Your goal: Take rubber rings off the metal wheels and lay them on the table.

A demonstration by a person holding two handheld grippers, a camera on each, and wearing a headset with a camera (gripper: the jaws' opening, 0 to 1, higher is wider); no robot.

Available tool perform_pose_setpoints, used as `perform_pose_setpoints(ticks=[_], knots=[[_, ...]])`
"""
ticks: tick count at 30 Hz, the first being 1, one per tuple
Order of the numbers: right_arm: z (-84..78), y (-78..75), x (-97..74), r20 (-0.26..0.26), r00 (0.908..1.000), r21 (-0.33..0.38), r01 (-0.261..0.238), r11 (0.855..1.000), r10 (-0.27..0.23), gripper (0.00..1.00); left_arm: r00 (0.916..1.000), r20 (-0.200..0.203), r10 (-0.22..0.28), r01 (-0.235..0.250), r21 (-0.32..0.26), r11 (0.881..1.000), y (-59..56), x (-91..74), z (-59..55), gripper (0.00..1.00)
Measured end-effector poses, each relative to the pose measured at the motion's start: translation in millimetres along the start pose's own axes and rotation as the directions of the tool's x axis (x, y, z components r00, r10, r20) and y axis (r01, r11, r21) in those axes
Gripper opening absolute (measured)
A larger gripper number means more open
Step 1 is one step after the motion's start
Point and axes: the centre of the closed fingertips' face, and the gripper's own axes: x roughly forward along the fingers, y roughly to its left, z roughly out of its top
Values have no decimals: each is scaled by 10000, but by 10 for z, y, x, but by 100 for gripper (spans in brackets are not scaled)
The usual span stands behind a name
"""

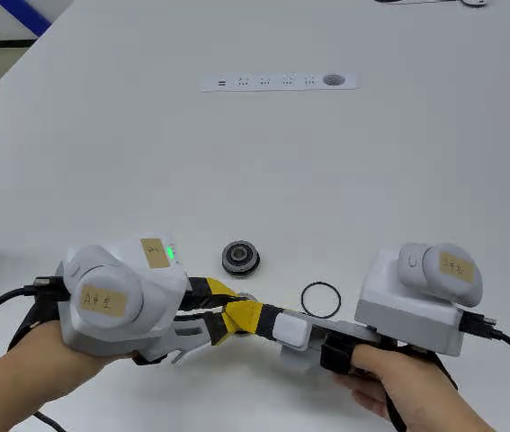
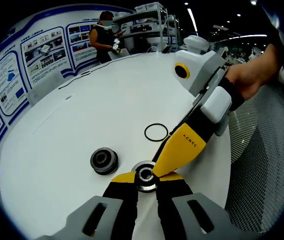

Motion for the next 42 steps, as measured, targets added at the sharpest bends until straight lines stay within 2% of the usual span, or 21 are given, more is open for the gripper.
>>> perform_pose_setpoints(ticks=[9,24,34,39,42], knots=[[0,-34,-12,21,9999,-42,143,9999,-143,40,10000,37,19,-19,-50,10000,0,3,-2,14],[-11,26,-11,19,9999,174,-136,9998,135,37,10000,44,27,-27,-71,10000,-2,4,2,14],[-4,-22,-55,56,10000,205,-15,9998,14,28,10000,55,27,-27,-63,10000,-8,4,3,14],[1,-69,-30,72,9999,436,81,9990,-84,24,10000,77,31,-30,-77,10000,-10,3,2,14],[-2,-137,-32,5,9994,378,345,9987,-345,17,10000,89,38,-37,-85,10000,-11,5,1,14]])
